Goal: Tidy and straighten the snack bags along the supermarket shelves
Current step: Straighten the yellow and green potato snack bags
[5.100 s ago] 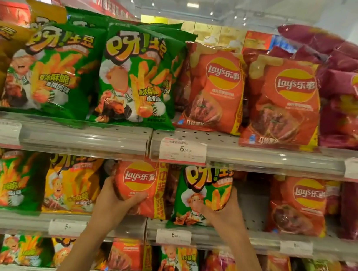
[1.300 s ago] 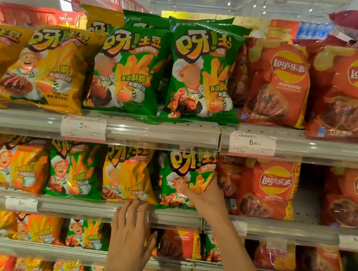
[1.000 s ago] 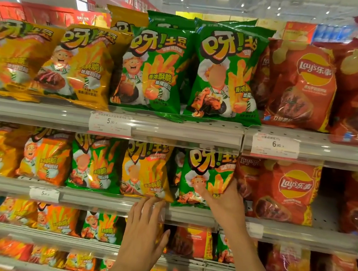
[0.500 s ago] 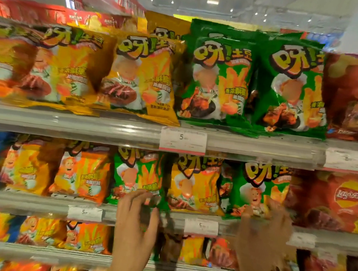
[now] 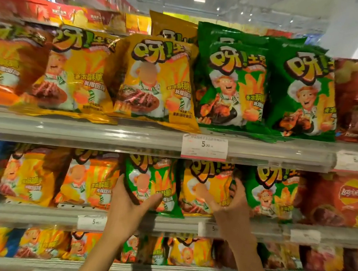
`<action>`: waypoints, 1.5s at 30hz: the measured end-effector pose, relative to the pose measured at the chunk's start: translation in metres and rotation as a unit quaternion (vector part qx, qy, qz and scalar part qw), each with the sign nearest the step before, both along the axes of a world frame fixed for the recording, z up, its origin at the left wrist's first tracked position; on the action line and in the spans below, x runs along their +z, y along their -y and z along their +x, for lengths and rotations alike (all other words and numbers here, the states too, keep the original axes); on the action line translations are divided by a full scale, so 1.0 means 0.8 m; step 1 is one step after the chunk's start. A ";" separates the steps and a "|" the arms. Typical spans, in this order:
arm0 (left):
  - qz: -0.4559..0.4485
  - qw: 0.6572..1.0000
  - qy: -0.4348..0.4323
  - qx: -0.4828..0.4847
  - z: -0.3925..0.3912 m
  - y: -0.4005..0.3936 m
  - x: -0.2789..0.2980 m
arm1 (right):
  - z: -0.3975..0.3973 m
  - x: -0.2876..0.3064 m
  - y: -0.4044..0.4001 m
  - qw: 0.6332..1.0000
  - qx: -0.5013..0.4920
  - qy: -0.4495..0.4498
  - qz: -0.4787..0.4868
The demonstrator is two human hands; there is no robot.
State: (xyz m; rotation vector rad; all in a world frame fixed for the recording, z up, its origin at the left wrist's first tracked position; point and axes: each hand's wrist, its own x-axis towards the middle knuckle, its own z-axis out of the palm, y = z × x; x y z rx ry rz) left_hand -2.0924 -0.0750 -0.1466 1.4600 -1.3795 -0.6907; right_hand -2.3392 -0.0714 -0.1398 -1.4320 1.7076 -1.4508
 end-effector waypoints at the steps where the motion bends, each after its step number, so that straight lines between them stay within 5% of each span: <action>1: 0.005 1.000 -0.021 -0.012 0.001 0.006 0.003 | -0.002 -0.001 0.007 1.000 0.016 0.006 0.011; 9: 0.094 0.995 -0.013 -0.035 0.014 0.039 0.015 | -0.017 -0.006 0.038 0.995 0.067 -0.017 0.067; 22: 0.023 0.996 -0.073 -0.035 0.037 0.035 0.011 | -0.021 0.020 0.036 0.997 0.036 -0.006 0.073; 27: 0.015 0.997 -0.070 -0.041 0.047 0.037 0.007 | -0.033 0.020 0.013 0.995 0.088 0.019 0.051; 35: -0.009 0.997 -0.066 -0.024 0.016 0.037 -0.001 | -0.048 0.012 -0.038 0.971 0.184 0.023 0.149; 45: -0.018 0.996 -0.046 -0.078 -0.080 0.047 -0.005 | -0.106 -0.001 -0.097 0.990 0.046 0.053 0.122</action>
